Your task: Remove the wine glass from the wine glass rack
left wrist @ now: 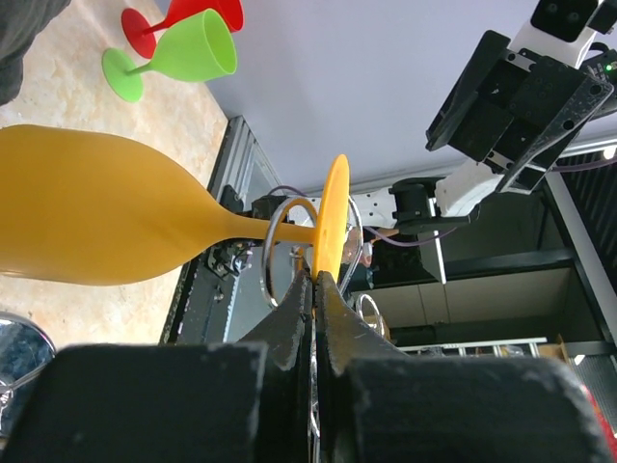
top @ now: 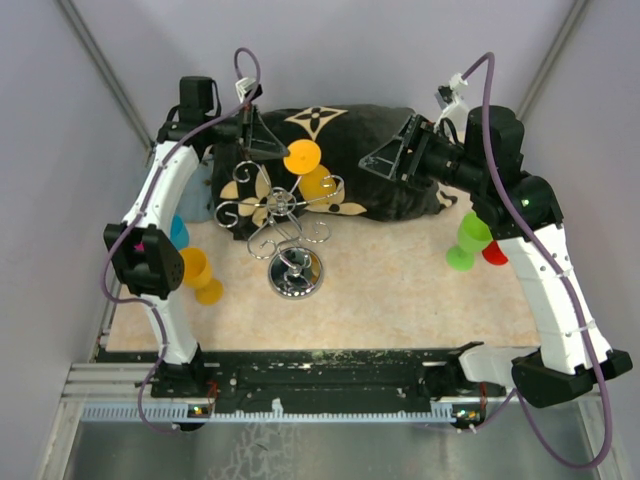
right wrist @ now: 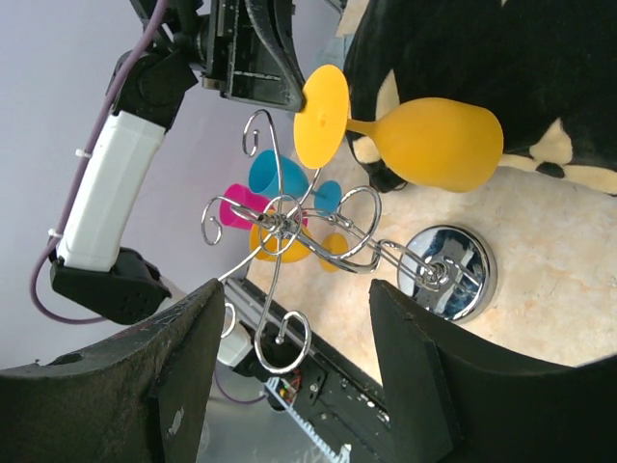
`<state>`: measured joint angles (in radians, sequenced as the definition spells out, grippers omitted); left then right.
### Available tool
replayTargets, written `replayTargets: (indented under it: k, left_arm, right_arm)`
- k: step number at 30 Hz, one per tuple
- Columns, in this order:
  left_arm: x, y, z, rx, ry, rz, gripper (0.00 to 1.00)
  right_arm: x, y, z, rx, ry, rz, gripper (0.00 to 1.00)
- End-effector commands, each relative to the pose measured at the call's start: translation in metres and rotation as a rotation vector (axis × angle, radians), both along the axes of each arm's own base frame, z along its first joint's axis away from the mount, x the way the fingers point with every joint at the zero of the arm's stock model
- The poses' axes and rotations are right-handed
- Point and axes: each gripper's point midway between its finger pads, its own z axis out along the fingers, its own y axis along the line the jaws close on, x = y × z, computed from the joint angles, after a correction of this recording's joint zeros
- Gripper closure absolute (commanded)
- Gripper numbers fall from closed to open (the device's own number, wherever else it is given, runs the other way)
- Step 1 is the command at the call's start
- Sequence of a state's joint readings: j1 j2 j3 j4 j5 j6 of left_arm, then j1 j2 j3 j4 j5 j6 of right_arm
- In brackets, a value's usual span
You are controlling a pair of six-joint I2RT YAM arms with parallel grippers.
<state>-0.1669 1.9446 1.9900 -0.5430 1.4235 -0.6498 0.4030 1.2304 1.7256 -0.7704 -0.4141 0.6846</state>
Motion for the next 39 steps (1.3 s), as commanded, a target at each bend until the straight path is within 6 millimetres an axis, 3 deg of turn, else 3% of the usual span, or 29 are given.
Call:
replayTargets:
  k: [1,18,28,39]
  left_arm:
    - [-0.014,0.004,0.011,-0.023,-0.057,-0.027,1.0]
    - [-0.035,0.019,0.026,-0.031,-0.079,-0.013,1.0]
    - [-0.05,0.022,0.017,-0.02,-0.062,-0.015,1.0]
    - [-0.032,0.048,0.021,-0.009,-0.086,0.071,1.0]
  right_arm:
    - [-0.006,0.0,0.018,0.031,-0.081,0.017,0.38]
    - [-0.009,0.003,0.021,0.049,-0.086,0.037,0.38]
    - [-0.016,0.001,0.026,0.062,-0.093,0.039,0.38]
    - [-0.022,-0.001,0.029,0.071,-0.096,0.043,0.38]
